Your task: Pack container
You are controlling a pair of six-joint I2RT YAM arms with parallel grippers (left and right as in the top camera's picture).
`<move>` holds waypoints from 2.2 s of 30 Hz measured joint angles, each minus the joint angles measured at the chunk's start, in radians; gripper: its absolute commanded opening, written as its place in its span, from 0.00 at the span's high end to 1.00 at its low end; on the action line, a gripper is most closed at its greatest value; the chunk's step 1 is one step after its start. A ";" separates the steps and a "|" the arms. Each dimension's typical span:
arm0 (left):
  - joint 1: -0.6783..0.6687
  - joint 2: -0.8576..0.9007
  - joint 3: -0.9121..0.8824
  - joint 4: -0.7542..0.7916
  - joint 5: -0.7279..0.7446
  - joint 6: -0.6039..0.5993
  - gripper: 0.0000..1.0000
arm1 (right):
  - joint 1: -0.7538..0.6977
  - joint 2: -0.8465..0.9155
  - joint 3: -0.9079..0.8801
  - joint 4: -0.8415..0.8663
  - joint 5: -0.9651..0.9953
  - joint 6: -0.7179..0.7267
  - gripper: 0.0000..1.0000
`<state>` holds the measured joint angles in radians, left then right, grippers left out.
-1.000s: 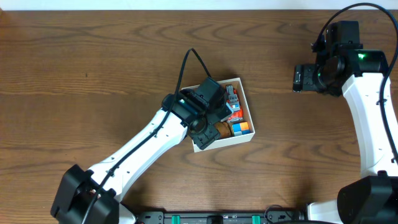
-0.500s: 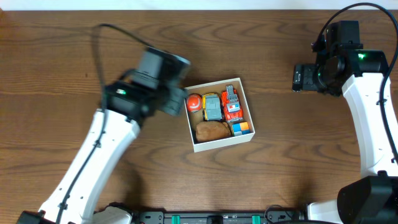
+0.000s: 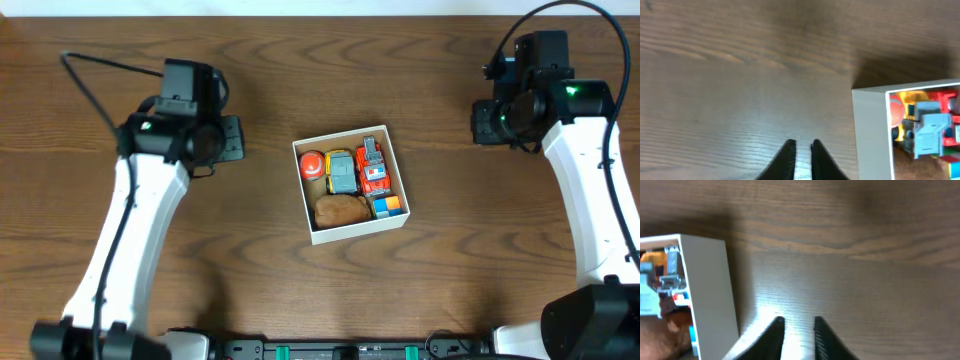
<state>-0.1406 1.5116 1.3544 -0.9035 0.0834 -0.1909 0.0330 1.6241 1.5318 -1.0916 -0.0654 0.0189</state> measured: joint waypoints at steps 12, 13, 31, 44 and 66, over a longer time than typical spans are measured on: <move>-0.022 0.276 0.000 0.058 0.131 0.001 0.94 | 0.016 0.099 -0.037 -0.007 -0.025 0.004 0.88; -0.031 0.287 0.000 0.068 0.140 0.001 0.94 | 0.022 0.126 -0.042 -0.008 -0.032 0.004 0.88; -0.211 0.304 0.000 0.260 0.176 0.001 0.95 | 0.130 0.357 -0.051 -0.118 -0.159 -0.009 0.87; -0.213 0.304 0.000 0.330 0.168 0.008 0.94 | 0.187 0.365 -0.054 -0.139 -0.272 -0.100 0.85; -0.118 0.256 0.000 0.230 0.106 0.065 0.49 | 0.181 0.365 -0.023 -0.057 -0.064 -0.013 0.66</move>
<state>-0.2588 1.7672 1.3544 -0.6735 0.1898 -0.1257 0.2142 1.9896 1.5093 -1.1484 -0.1291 0.0063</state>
